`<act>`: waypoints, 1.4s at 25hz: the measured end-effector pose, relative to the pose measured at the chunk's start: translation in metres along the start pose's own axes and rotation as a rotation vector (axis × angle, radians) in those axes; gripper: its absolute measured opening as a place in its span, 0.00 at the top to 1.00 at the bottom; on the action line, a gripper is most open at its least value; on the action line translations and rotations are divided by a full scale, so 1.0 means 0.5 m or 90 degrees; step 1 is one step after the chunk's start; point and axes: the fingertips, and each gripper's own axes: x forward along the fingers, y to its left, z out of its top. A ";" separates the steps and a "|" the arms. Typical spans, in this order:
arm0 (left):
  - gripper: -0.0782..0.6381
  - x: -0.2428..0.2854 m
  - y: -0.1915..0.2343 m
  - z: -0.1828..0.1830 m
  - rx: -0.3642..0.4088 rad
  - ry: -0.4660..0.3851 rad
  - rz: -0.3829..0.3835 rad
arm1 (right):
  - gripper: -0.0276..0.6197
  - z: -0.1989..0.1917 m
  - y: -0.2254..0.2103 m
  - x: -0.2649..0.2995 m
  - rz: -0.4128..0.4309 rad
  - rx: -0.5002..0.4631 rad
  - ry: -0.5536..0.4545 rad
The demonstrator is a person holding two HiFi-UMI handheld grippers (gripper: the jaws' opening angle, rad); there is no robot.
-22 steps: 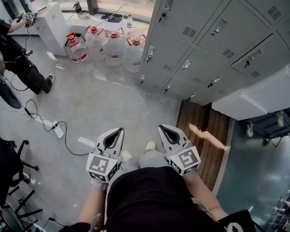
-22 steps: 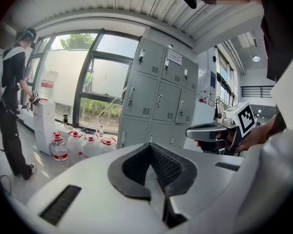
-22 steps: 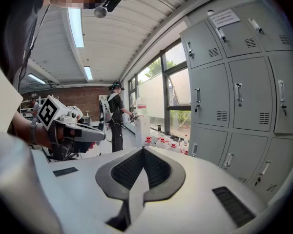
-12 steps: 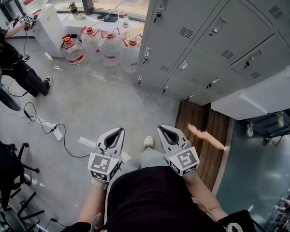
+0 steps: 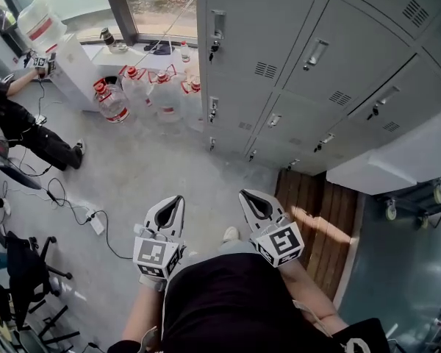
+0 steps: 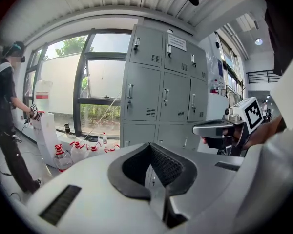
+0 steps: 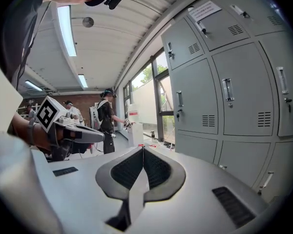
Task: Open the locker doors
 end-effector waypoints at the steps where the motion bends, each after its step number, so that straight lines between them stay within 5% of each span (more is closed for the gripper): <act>1: 0.87 0.017 -0.002 0.015 0.004 -0.007 0.002 | 0.91 0.007 -0.024 0.002 -0.004 0.005 -0.007; 7: 0.87 0.104 -0.009 0.086 0.031 -0.020 0.012 | 0.91 0.053 -0.123 0.016 -0.006 0.014 -0.047; 16: 0.87 0.237 0.042 0.118 0.031 -0.007 -0.010 | 0.91 0.057 -0.215 0.088 -0.053 0.045 -0.027; 27: 0.86 0.411 0.210 0.184 0.044 -0.013 -0.080 | 0.91 0.130 -0.311 0.256 -0.169 0.108 -0.014; 35: 0.86 0.538 0.292 0.299 0.070 -0.064 -0.113 | 0.91 0.160 -0.364 0.303 -0.285 0.142 -0.005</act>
